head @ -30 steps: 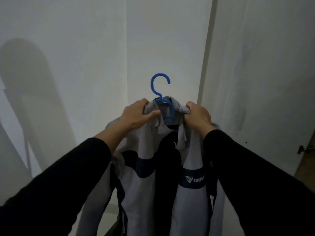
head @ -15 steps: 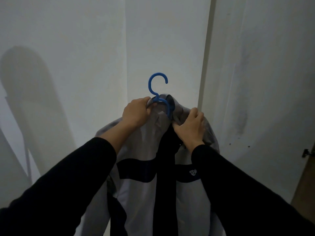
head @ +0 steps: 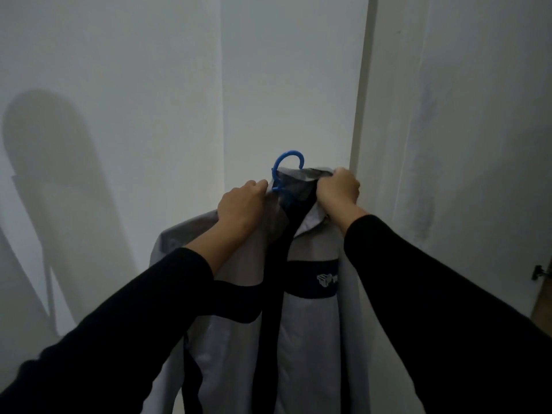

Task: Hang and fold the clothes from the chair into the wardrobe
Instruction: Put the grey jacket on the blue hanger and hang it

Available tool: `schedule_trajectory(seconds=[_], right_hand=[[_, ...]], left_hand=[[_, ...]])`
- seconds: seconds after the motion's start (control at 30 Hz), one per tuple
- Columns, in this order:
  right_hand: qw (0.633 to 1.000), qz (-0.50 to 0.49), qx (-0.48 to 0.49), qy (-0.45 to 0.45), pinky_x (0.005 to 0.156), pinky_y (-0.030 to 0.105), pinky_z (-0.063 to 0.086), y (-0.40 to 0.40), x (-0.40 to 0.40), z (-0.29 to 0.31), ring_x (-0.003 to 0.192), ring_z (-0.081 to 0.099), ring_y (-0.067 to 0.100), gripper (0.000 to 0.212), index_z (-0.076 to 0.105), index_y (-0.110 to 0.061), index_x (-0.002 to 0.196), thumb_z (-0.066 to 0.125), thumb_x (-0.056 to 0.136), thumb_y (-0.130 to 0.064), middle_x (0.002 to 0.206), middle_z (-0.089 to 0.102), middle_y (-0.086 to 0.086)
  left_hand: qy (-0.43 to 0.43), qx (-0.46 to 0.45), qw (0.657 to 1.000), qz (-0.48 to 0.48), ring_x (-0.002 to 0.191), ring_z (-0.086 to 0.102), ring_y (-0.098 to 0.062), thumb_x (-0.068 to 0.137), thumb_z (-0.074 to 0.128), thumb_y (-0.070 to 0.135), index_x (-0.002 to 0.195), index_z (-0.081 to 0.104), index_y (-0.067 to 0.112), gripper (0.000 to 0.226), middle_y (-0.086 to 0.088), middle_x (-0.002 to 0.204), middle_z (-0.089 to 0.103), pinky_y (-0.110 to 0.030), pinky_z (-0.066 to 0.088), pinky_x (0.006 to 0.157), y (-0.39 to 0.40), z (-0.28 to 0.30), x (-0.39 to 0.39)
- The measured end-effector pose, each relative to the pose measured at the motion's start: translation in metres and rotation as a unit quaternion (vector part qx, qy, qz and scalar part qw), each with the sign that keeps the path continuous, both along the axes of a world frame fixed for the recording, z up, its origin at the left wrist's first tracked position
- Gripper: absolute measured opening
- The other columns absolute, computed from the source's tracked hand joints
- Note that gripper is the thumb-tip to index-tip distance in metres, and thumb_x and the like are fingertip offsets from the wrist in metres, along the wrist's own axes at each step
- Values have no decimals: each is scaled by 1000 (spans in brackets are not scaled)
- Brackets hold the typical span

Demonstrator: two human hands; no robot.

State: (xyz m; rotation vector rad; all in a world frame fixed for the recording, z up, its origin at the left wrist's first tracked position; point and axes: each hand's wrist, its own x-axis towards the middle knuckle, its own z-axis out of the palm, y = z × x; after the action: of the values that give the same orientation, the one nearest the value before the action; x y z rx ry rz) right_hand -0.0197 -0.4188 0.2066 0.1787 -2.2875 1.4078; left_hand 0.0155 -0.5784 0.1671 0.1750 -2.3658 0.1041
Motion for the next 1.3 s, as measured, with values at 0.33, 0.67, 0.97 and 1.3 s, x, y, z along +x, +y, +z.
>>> schedule_trajectory(seconds=[0.33,0.67,0.97,1.3], right_hand=[[932,250,244,-98,65,27,47,-11,21,-15,90,61,32,22,59,-2,101,47,98,-21,112,62,24],[950,91,248,166,103,44,31,-13,15,4,127,39,23,54,44,-27,132,60,86,-50,138,42,3],[949,138,213,185,77,34,35,-8,22,-5,75,49,21,22,47,-23,80,47,97,-37,73,52,-5],[964,92,184,170,96,42,40,-4,17,-33,105,51,24,30,50,-25,108,58,88,-45,105,51,-1]], left_hand=[[63,183,981,27,99,58,-39,97,40,26,107,58,13,24,-18,110,63,-36,37,71,-38,31,-1],[109,202,966,-115,85,61,-25,92,50,48,97,66,21,31,-5,96,70,-36,47,74,-46,51,28],[115,100,980,-125,72,50,-20,91,35,61,90,53,13,52,-1,83,53,-34,42,68,-53,36,46],[114,121,983,-79,80,59,-31,94,51,28,93,55,12,17,-10,85,65,-34,39,72,-55,12,50]])
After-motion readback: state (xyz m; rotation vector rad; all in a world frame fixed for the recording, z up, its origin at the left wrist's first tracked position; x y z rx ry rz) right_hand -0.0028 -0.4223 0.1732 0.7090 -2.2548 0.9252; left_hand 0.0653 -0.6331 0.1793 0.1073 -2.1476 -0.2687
